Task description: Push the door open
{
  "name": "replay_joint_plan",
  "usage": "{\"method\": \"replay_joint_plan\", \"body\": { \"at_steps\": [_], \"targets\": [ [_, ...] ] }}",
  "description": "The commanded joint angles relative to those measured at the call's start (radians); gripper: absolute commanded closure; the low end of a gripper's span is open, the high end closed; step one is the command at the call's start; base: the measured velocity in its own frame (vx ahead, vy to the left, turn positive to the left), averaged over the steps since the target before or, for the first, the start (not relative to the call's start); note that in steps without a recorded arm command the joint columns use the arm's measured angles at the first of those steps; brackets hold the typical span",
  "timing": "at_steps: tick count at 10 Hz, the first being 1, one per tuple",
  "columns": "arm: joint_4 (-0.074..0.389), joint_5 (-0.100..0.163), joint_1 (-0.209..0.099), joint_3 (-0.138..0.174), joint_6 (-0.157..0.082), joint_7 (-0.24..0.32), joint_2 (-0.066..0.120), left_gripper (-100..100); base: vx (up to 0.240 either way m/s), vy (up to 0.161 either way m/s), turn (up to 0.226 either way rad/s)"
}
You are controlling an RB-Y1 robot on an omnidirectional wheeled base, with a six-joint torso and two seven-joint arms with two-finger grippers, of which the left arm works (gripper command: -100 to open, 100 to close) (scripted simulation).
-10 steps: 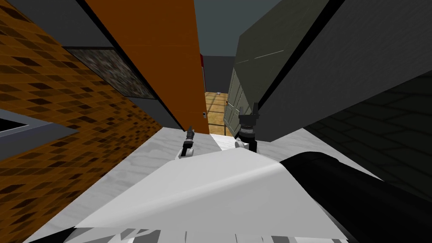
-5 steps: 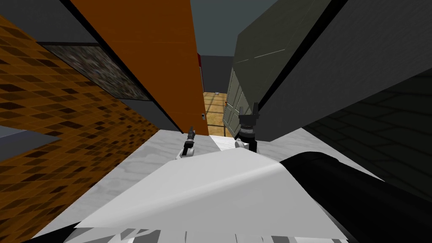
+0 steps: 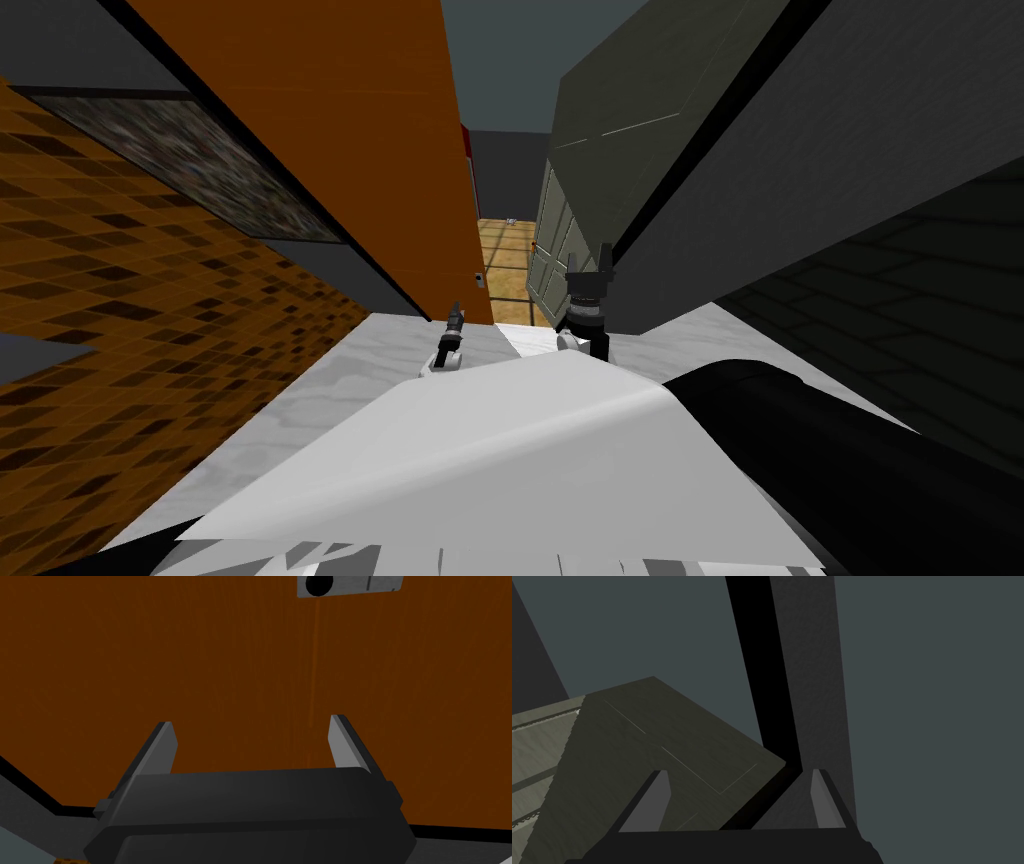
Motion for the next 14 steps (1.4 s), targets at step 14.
{"method": "replay_joint_plan", "body": {
  "at_steps": [14],
  "targets": [
    [0.295,0.022,-0.130,-0.010,-0.076,0.020,-0.013,-100,0.087,0.017,-0.051]
  ]
}}
